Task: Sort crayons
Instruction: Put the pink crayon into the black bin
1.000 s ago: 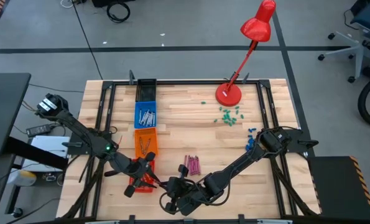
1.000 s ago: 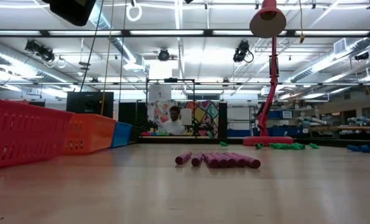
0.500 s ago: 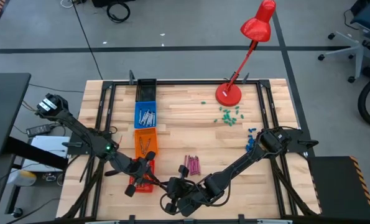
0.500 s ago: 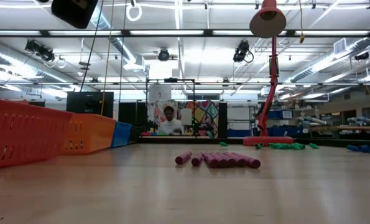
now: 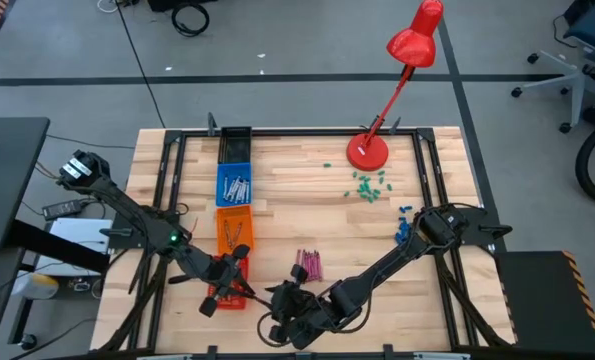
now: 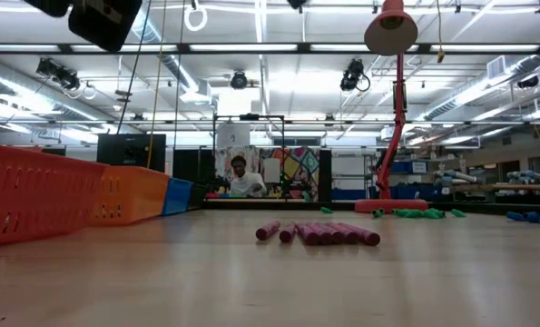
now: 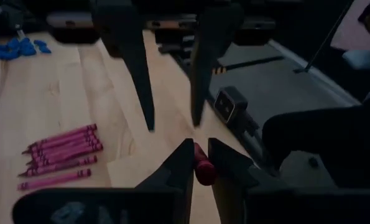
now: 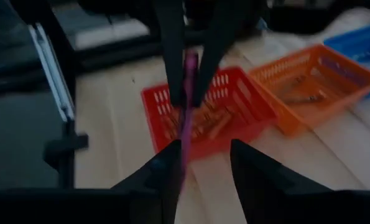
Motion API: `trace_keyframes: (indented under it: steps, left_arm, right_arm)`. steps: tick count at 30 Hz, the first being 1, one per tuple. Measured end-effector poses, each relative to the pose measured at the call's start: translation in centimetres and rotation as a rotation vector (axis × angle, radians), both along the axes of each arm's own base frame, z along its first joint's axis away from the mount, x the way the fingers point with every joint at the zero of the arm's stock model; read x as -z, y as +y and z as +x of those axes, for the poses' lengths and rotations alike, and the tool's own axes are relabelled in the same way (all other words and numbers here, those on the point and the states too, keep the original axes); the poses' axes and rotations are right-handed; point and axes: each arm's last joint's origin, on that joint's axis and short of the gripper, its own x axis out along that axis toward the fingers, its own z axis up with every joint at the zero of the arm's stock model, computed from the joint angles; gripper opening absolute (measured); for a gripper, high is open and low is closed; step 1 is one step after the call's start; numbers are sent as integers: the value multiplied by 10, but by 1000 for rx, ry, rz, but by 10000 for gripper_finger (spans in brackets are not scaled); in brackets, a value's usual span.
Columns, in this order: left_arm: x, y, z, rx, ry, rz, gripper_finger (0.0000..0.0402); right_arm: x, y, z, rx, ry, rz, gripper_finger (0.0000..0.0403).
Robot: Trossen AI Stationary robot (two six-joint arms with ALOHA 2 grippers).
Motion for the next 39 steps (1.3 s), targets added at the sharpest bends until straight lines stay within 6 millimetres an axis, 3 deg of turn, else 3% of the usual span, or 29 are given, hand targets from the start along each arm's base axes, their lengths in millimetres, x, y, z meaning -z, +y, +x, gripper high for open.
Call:
trace_keyframes:
  steps: [6, 15, 21, 28, 39]
  left_arm:
    - [11, 14, 3, -83, 87, 98, 53]
    - [13, 43, 13, -471, 25, 359, 54]
    - [11, 62, 17, -744, -22, 539, 54]
    - [11, 81, 19, -926, -10, 611, 54]
    - [-17, 153, 1, -1179, 37, 427, 54]
  right_arm:
    - [16, -13, -18, 103, 196, -108, 140]
    - [20, -56, -37, 311, 345, -592, 140]
    - [26, -103, -35, 423, 493, -643, 140]
    - [41, -167, -34, 540, 731, -624, 137]
    - [26, -256, -48, 633, 801, -733, 102]
